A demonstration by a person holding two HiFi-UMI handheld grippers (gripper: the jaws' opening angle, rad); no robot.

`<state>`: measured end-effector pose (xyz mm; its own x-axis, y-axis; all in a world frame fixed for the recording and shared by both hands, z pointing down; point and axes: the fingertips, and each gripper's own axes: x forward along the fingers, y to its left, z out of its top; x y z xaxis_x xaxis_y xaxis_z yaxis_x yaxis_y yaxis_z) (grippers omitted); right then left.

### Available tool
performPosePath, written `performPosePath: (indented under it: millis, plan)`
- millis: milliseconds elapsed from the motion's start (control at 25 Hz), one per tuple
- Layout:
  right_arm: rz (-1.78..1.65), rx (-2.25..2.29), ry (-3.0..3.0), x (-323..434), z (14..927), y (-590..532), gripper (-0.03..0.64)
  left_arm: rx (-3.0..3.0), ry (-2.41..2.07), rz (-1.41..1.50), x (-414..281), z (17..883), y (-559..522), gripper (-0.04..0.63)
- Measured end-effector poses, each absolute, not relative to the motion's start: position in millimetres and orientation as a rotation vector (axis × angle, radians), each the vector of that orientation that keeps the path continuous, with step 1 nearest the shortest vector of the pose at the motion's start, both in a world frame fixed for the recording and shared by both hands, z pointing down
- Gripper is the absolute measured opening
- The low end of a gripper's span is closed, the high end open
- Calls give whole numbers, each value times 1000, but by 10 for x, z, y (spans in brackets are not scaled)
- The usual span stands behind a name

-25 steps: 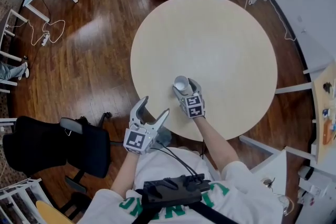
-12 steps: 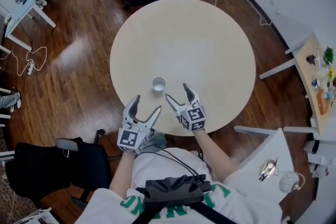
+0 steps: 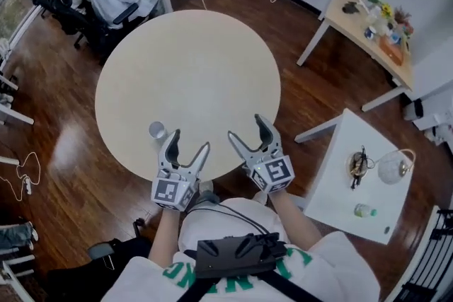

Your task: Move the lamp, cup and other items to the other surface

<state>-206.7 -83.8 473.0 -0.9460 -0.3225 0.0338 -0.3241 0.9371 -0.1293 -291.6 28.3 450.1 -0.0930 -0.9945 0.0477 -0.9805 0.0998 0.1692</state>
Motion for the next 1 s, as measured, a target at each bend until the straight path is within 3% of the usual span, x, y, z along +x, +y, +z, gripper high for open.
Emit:
performPosePath:
  millis: [480, 1000]
  plan:
    - [135, 1220, -2973, 94, 4353, -1322, 383, 2474, -1784, -161, -1305, 4283, -785, 364]
    - [136, 1391, -2875, 826, 4524, -1215, 383, 2643, -1553, -36, -555, 4474, -1005, 337]
